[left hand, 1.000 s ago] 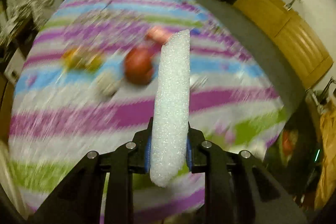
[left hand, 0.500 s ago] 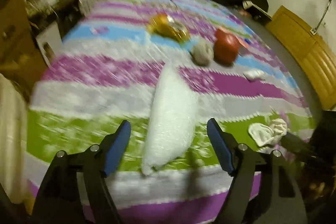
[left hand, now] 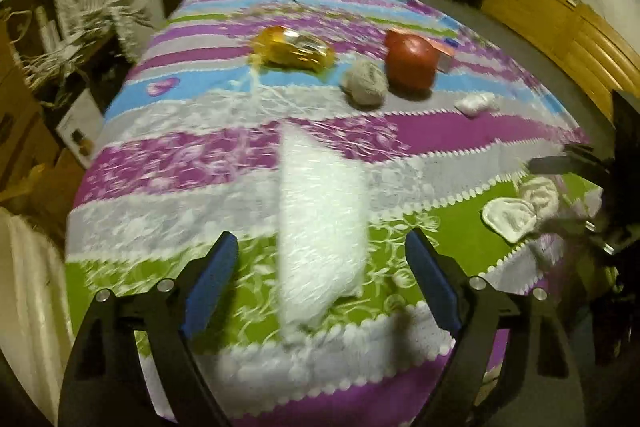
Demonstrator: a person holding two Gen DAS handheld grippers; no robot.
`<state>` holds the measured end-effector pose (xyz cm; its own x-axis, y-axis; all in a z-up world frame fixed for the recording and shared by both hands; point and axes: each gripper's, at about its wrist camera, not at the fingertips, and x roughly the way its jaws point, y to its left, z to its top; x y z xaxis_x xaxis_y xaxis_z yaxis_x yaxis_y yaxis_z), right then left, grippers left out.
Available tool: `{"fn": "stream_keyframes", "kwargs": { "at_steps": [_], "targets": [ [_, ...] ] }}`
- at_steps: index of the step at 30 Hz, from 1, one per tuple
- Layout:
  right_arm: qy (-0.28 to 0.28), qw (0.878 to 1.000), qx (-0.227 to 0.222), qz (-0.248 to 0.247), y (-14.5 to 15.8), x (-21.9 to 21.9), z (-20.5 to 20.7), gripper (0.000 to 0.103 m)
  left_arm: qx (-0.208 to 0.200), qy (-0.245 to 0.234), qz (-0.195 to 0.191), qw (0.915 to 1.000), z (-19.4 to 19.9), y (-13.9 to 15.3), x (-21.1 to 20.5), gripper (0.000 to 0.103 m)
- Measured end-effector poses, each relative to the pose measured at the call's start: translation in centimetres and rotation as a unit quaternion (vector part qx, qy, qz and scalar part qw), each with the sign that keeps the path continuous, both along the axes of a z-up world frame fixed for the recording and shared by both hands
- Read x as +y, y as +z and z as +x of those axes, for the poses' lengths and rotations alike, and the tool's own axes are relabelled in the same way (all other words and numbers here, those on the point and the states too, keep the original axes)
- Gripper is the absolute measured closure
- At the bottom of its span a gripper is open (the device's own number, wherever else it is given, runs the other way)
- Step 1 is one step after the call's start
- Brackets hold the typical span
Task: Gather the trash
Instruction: 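Carry the foam sheet and cloth ball in both tools over the white bucket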
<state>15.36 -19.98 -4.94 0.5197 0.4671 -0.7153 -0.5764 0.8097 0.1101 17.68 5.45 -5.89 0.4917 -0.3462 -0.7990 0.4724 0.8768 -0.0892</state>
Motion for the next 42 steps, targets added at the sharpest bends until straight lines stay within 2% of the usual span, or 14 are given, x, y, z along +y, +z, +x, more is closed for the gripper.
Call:
{"fn": "stream_keyframes", "kwargs": {
  "at_steps": [1,2,3,5,8,12,15,18,21,26,33,38,42],
  "targets": [
    [0.007,1.000,0.009,-0.002,-0.5,0.1,0.3,0.053,0.002,-0.010,0.011,0.9999,0.2,-0.6,-0.5,0.021],
    [0.013,1.000,0.017,0.007,-0.8,0.1,0.4,0.054,0.004,-0.008,0.027,0.9996,0.4,-1.1,-0.8,0.023],
    [0.009,1.000,0.016,0.014,-1.0,0.1,0.4,0.054,0.008,-0.004,0.036,0.9993,0.7,-1.6,-0.9,0.031],
    [0.004,1.000,0.018,0.020,-1.3,0.2,0.0,0.057,0.012,0.005,0.042,0.9990,0.8,-2.3,-0.8,0.035],
    [-0.028,0.998,0.022,0.050,-1.7,-0.4,-0.7,0.059,-0.005,0.007,0.050,0.9987,0.2,-2.1,-0.7,0.062],
    [-0.099,0.988,0.047,0.107,-1.8,-1.4,-1.2,0.059,-0.006,0.044,0.035,0.9984,0.1,-1.0,0.0,0.063],
    [-0.139,0.980,0.041,0.137,-0.4,-1.6,-2.1,0.059,-0.030,0.088,0.031,0.9952,-0.7,1.2,0.9,0.063],
    [-0.160,0.975,0.029,0.152,2.0,-1.0,-2.2,0.059,-0.052,0.123,0.038,0.9904,-1.3,3.3,1.9,0.063],
    [-0.158,0.975,0.027,0.156,4.3,0.8,-1.1,0.059,-0.070,0.166,0.041,0.9827,-1.7,5.7,3.8,0.063],
    [-0.120,0.980,0.023,0.159,9.1,7.5,2.6,0.059,-0.115,0.237,0.066,0.9624,-2.5,9.3,8.5,0.063],
    [-0.044,0.989,0.035,0.139,14.4,21.0,8.0,0.059,-0.127,0.320,0.082,0.9352,-2.7,12.1,16.4,0.063],
    [-0.004,0.992,0.051,0.118,16.1,30.3,10.4,0.059,-0.132,0.367,0.103,0.9149,-3.2,12.6,21.8,0.063],
    [0.023,0.995,0.054,0.086,16.2,37.4,11.1,0.059,-0.135,0.395,0.123,0.9003,-3.9,12.5,24.9,0.063]
  ]
}}
